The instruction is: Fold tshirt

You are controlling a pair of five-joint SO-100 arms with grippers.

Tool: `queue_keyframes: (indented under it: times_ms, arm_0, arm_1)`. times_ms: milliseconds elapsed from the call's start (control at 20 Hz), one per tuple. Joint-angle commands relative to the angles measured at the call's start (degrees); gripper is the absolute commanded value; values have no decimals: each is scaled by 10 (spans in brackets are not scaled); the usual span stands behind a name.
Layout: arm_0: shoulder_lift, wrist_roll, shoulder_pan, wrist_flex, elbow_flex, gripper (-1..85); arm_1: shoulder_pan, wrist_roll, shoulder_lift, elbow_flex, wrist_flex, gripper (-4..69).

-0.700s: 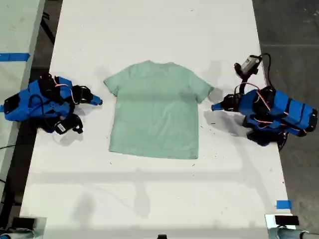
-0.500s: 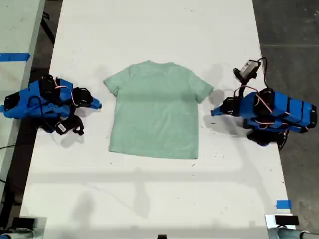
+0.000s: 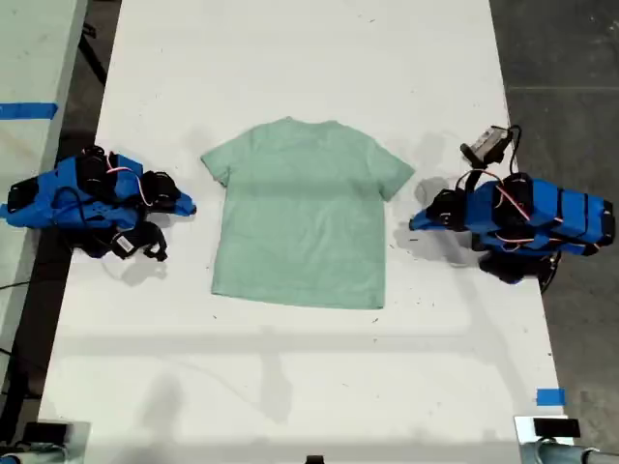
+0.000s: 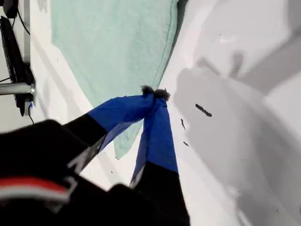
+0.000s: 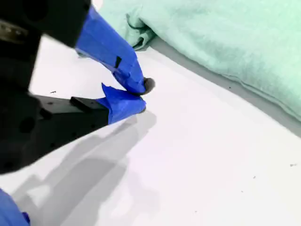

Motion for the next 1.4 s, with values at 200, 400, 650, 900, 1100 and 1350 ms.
queue_keyframes:
  times_ms: [200, 400, 650, 900, 1100, 1350]
  arm_0:
    - [-261, -5, 11, -95, -153, 1]
    - [-457, 82, -29, -52, -363, 1]
    - [-600, 192, -117, 53, -568, 1]
    - [-744, 289, -211, 140, -725, 0]
    - [-813, 340, -278, 153, -785, 0]
    - [-853, 361, -302, 156, -806, 0]
  arm_1:
    - [5, -7, -100, -146, 16, -16]
    - [50, -82, -318, -330, 25, -16]
    - [127, -190, -502, -531, 99, -16]
    - [222, -299, -649, -679, 166, -16]
    - [316, -401, -720, -744, 178, -17]
    - [378, -504, -754, -729, 121, 35]
